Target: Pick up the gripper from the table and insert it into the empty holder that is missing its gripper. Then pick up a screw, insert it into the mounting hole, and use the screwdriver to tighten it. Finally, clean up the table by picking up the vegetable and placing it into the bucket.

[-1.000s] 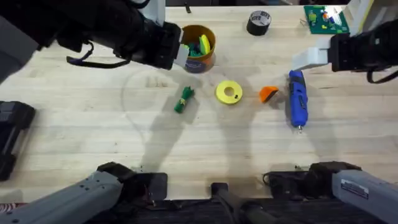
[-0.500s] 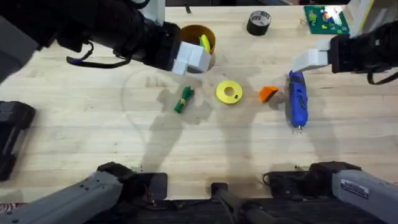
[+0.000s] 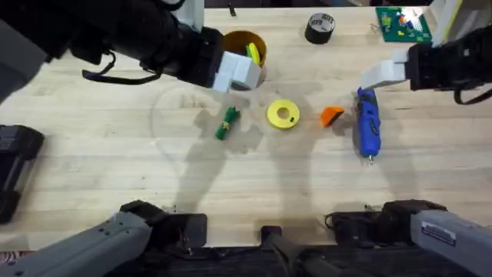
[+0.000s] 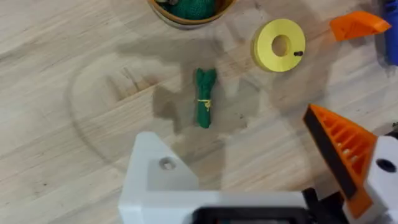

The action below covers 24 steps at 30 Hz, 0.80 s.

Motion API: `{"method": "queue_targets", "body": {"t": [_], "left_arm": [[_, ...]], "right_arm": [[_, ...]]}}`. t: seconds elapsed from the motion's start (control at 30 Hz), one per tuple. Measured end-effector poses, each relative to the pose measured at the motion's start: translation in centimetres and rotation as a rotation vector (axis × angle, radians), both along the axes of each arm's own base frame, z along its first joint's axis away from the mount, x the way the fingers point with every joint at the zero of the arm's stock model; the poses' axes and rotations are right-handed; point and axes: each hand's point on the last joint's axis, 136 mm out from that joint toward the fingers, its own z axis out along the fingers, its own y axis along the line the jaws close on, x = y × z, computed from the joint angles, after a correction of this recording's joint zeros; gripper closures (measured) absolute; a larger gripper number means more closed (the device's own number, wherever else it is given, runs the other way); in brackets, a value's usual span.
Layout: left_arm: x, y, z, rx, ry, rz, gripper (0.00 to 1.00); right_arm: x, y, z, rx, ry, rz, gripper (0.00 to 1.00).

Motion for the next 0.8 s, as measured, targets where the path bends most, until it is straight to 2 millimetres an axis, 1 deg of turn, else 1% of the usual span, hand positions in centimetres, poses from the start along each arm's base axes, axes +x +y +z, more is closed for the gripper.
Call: {"method": "queue_targets", "body": {"t": [0.1,0.33,0.47,0.6,0.8], "left_arm": [[0.4,-0.2,0.2,-0.008,-0.018,0.000,0.015],[3.3,-1.4,2.6,-0.041,-0.187,-0.043,0.015],[4.6,-0.7,3.3,0.028,-0.277,-0.066,0.015],[6.7,-0.6,5.2,0.070,-0.412,-0.077,0.016],[8.1,0.7,6.3,0.164,-0.500,-0.057,0.015]], "right_arm": [[0.0,0.0,0.0,0.000,0.000,0.000,0.004],[0.0,0.0,0.0,0.000,0.000,0.000,0.005],[0.0,0.0,0.0,0.000,0.000,0.000,0.004],[0.0,0.0,0.0,0.000,0.000,0.000,0.004],[0.0,0.0,0.0,0.000,0.000,0.000,0.004]]}}
